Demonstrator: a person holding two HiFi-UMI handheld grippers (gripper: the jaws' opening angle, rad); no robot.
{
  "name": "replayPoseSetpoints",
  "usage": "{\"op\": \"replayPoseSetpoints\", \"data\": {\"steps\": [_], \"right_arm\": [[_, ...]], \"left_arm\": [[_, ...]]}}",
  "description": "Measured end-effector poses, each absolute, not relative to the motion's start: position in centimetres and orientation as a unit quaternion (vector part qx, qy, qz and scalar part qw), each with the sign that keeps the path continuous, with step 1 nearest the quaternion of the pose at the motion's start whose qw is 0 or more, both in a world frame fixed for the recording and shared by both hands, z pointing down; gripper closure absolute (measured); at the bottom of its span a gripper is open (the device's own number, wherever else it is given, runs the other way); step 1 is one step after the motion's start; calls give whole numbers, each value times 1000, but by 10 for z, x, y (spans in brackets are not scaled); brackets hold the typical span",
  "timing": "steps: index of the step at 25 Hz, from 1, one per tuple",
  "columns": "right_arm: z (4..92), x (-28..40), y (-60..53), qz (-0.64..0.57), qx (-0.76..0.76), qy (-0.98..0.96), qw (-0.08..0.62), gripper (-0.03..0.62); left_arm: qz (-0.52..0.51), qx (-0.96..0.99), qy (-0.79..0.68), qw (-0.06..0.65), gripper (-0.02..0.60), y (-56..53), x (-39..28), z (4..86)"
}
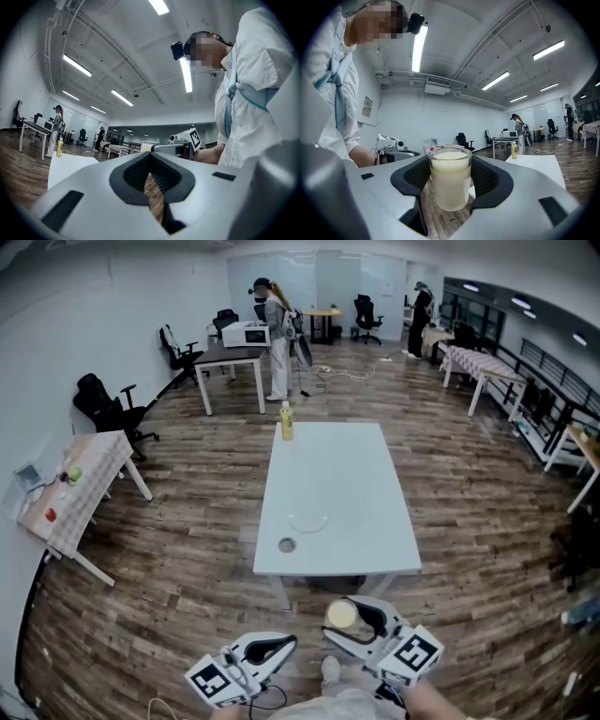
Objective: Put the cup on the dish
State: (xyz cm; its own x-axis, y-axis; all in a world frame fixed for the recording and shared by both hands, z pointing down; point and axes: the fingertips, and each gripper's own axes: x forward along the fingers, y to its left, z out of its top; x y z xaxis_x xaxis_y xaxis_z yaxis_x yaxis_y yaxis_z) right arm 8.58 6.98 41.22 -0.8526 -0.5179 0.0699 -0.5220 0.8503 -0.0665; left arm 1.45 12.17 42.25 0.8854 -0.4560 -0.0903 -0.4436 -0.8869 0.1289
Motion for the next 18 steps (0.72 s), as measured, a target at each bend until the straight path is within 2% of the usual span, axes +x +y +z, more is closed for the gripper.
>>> {"op": "replayPoseSetpoints", "data": {"steps": [11, 18], "right_arm": [[418, 114, -24, 51, 244, -968, 19, 318], [428, 108, -64, 58, 237, -970, 27, 318]], "left_arm": [[-94, 961, -253, 68, 581, 36, 47, 411], [-91, 957, -263, 76, 581, 4, 42, 417]]}}
